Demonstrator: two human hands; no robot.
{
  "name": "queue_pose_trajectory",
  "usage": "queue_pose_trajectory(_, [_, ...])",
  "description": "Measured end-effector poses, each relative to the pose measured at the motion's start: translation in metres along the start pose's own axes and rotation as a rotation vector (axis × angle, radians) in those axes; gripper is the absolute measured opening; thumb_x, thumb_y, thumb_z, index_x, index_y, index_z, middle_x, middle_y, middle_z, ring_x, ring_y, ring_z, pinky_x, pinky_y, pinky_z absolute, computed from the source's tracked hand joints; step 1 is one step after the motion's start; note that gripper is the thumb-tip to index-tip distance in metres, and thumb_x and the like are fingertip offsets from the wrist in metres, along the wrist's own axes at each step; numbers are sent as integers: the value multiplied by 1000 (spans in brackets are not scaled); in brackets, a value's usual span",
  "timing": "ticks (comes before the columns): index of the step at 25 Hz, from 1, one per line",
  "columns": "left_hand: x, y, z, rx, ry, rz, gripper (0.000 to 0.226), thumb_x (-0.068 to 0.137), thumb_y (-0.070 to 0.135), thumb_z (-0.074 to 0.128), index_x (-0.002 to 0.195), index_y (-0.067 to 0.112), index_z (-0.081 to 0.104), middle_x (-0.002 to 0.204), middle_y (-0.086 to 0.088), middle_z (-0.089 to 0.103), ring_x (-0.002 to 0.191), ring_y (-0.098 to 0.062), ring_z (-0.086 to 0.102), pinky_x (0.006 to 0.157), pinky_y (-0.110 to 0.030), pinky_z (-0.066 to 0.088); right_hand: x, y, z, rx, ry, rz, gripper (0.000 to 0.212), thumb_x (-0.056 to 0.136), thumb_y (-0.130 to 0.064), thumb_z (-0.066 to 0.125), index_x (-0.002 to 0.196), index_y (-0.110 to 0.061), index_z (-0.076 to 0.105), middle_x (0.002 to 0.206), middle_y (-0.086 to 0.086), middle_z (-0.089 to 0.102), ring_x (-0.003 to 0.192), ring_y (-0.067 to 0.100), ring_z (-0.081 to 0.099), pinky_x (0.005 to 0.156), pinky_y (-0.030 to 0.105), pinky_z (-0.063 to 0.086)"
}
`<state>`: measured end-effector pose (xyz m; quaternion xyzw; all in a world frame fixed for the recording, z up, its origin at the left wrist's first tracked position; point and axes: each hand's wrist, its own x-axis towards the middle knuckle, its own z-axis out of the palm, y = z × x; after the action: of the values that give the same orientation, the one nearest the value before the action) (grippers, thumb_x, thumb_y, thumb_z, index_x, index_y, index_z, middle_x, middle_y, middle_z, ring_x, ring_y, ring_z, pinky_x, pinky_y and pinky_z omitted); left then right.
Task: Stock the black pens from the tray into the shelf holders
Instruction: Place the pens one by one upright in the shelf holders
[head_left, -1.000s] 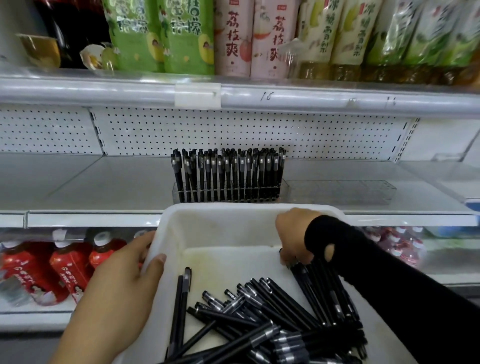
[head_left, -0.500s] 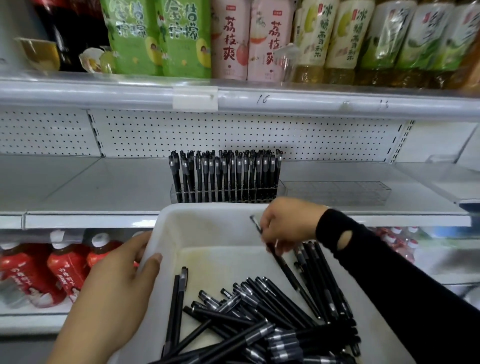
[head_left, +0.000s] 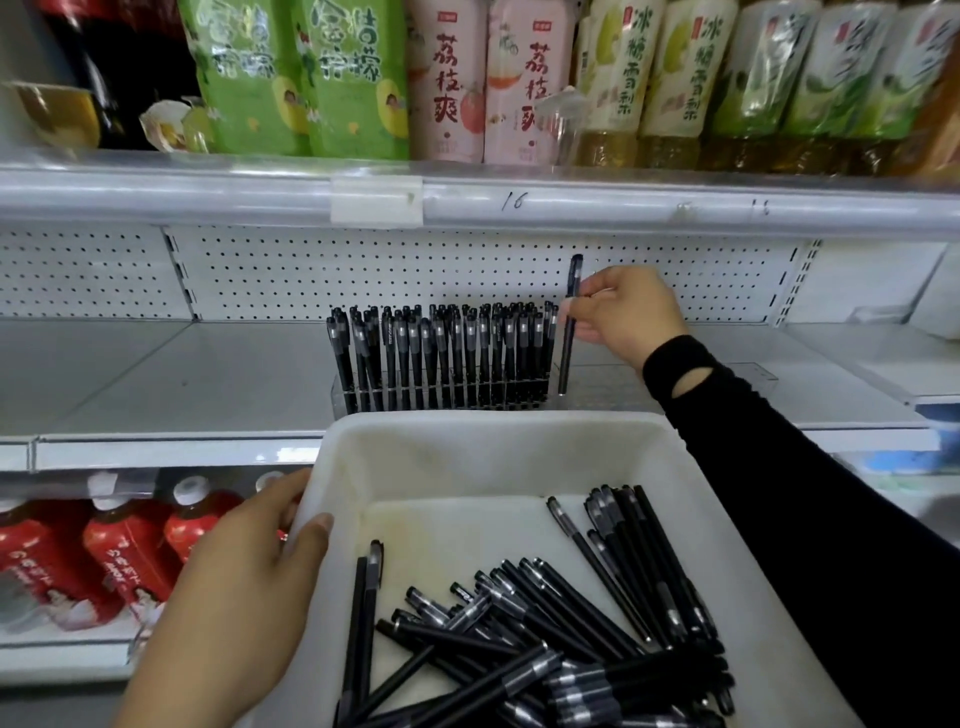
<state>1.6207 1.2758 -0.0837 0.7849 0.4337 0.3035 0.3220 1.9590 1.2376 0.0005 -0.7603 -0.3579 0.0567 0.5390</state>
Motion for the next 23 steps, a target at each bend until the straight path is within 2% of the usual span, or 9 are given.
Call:
queue_pose_trajectory(2, [1, 2, 0, -1, 1, 0, 32, 96, 22, 55, 114, 48, 60, 92, 21, 69, 85, -3, 65, 67, -22, 45, 17, 15, 7, -105, 70, -66, 15, 89, -13, 73, 101, -12, 64, 93, 7, 71, 84, 22, 72, 80, 38, 61])
queue_pose_trajectory(4, [1, 1, 1, 5, 0, -1, 32, 96, 21, 55, 116, 46, 60, 91, 22, 68, 84, -1, 64, 66, -20, 44, 29, 29, 17, -224, 85, -113, 12, 89, -14, 70, 97, -12, 61, 95, 10, 71, 89, 27, 70, 85, 44, 59])
queue_pose_trajectory(8, [4, 0, 3, 14, 12, -12, 35, 95, 22, 56, 126, 38, 61, 90, 23, 68, 83, 2, 63, 66, -21, 44, 42, 51, 35, -359, 94, -144, 17, 92, -18, 70, 82, -12, 57, 94, 15, 71, 89, 32, 67, 82, 39, 57])
queue_pose_trajectory(12, [6, -1, 4, 7, 21, -5, 34, 95, 21, 57, 124, 38, 63, 89, 26, 67, 82, 4, 62, 66, -18, 43, 50, 68, 44, -422, 97, -165, 16, 91, -16, 70, 97, -5, 59, 92, 13, 68, 91, 31, 64, 82, 32, 53])
queue_pose_trajectory(14, [6, -1, 5, -4, 29, -8, 33, 94, 21, 57, 121, 40, 62, 88, 28, 66, 81, 5, 62, 66, -17, 42, 52, 72, 48, -496, 46, -124, 16, 92, -19, 69, 96, -7, 60, 91, 10, 67, 89, 27, 61, 80, 29, 50])
queue_pose_trajectory(17, [5, -3, 4, -24, 17, -9, 33, 94, 22, 58, 118, 44, 62, 86, 26, 69, 80, 2, 65, 68, -23, 47, 55, 67, 50, -674, -76, 6, 21, 94, -29, 67, 81, -15, 59, 80, 3, 63, 73, 20, 55, 72, 24, 42])
queue_pose_trajectory(20, [7, -2, 8, -36, -6, -8, 33, 94, 23, 58, 111, 51, 59, 85, 28, 70, 80, -1, 68, 68, -24, 48, 49, 66, 46, -676, -101, 57, 24, 90, -33, 72, 99, -11, 68, 102, 5, 68, 85, 23, 61, 76, 25, 47])
queue_pose_trajectory(22, [9, 5, 16, -42, -35, 6, 33, 94, 23, 58, 109, 52, 59, 86, 35, 66, 83, -1, 67, 69, -22, 46, 39, 66, 33, -600, -38, 26, 30, 90, -24, 72, 114, -6, 66, 115, 8, 65, 103, 27, 63, 89, 30, 52])
queue_pose_trajectory(23, [11, 8, 22, -42, -44, 17, 33, 94, 23, 58, 109, 52, 59, 87, 37, 65, 85, 0, 66, 70, -22, 46, 34, 66, 26, -586, -17, -5, 28, 91, -20, 71, 115, -7, 66, 116, 9, 65, 106, 27, 63, 91, 31, 52])
